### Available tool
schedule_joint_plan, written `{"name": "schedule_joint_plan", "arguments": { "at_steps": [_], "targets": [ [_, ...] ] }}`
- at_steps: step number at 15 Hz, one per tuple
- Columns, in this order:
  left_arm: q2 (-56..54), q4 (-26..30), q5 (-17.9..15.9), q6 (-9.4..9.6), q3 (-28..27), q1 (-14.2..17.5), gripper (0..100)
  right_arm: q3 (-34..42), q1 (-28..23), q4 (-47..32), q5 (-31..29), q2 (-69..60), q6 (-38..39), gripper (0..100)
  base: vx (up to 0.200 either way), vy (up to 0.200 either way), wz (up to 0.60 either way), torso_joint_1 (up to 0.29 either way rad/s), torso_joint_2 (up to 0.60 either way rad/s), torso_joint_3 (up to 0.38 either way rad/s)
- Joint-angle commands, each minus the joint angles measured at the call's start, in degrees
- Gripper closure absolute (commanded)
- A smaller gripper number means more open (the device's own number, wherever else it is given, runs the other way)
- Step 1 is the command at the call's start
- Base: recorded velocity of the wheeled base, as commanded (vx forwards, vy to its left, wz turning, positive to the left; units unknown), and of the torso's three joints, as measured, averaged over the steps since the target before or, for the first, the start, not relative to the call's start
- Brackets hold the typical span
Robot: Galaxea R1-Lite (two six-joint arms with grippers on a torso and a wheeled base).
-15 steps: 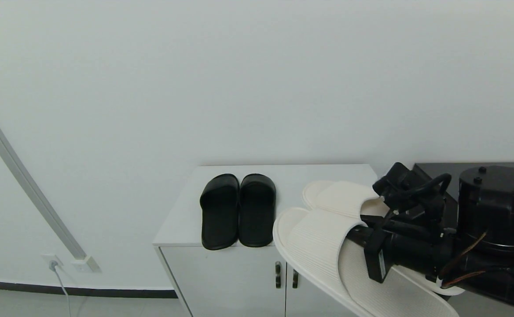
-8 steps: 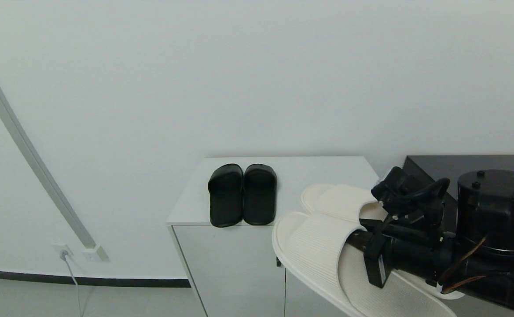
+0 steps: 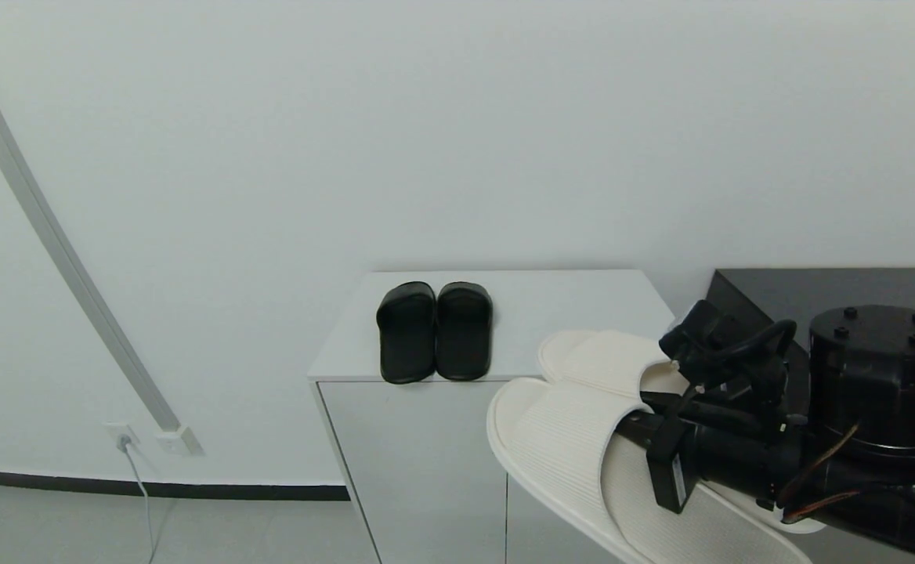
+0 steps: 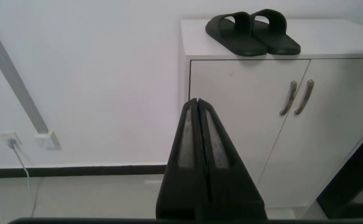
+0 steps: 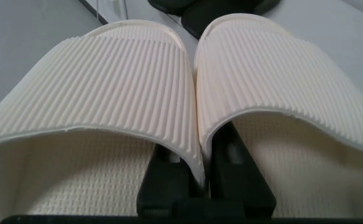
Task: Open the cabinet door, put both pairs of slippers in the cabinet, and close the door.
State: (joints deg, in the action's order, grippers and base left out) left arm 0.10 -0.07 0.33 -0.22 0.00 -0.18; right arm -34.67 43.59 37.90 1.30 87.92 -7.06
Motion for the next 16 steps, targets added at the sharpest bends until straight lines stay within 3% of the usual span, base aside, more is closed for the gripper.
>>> {"name": "schedule_joint_plan", "arguments": {
  "at_steps": [1,16],
  "targets": [
    [0.1,0.0,0.0,-0.04,0.0,0.0,100,0.1,-0.1,0.0,0.0,0.4,-0.1,100,0.000,0.000,0.00,0.000,0.00,0.000],
    [0.0,0.0,0.2,-0.13,0.0,0.0,100,0.9,-0.1,0.0,0.0,0.9,-0.1,100,0.000,0.000,0.00,-0.018,0.04,0.022]
  ]
}}
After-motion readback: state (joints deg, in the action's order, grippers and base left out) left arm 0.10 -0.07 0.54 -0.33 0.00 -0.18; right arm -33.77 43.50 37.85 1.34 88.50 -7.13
